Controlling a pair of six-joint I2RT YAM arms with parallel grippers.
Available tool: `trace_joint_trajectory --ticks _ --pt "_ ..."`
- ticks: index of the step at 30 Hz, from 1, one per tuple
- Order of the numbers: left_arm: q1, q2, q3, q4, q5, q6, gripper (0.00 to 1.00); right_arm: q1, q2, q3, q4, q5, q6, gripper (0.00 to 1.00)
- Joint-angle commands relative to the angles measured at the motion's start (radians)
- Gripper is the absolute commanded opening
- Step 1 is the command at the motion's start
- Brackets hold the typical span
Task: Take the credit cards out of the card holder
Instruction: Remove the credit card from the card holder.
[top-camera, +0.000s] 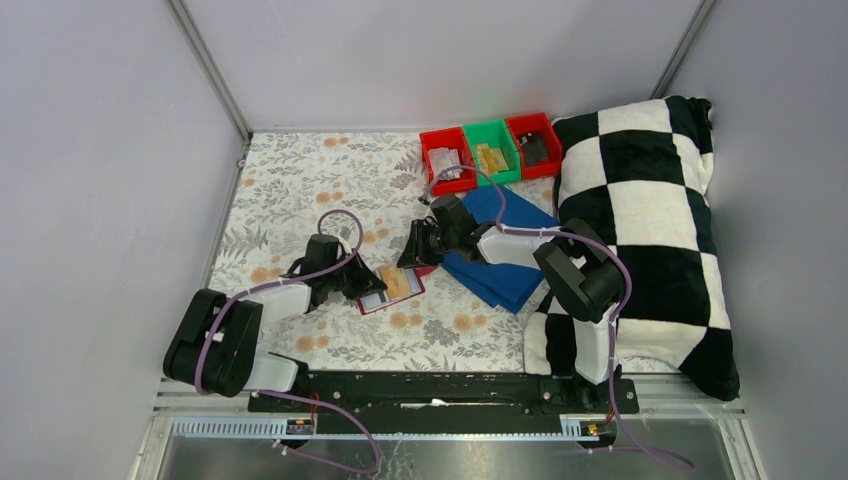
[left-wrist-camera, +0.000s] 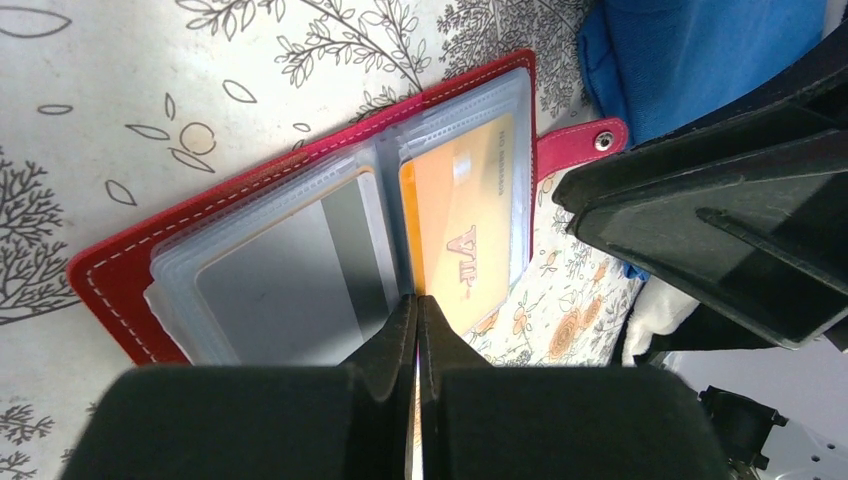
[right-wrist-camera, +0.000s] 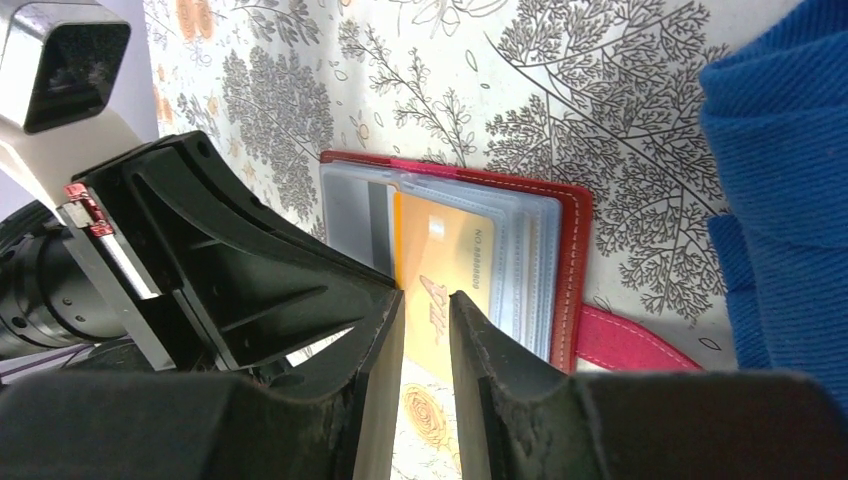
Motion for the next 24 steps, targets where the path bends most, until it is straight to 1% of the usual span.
trace_joint_trajectory --ticks 1,6,13,17,21,24 --pt "0.004 -0.033 -0.005 -0.017 -0.018 0.019 0.0 -0.002 0.019 -0.016 -0.021 0.019 -0.023 0.31" --pt "0.004 -0.068 -0.007 -0.048 -0.054 0.017 0.0 -0.004 0.022 -0.051 -0.031 0.039 -0.044 0.31" --pt "0.004 -0.056 0.01 -0.095 -0.061 0.032 0.0 -0.013 0.022 -0.093 -0.073 0.096 -0.061 0.29" --pt "0.005 -0.061 0.015 -0.134 -0.087 0.039 0.0 -0.023 0.002 -0.144 -0.057 0.101 -0.054 0.28" --pt "0.006 -0.073 0.02 -0.136 -0.095 0.043 0.0 -0.024 -0.026 -0.19 -0.029 0.101 -0.036 0.28" --pt "0.006 -0.073 0.036 -0.17 -0.089 0.059 0.0 -0.024 -0.045 -0.196 -0.021 0.093 -0.035 0.29"
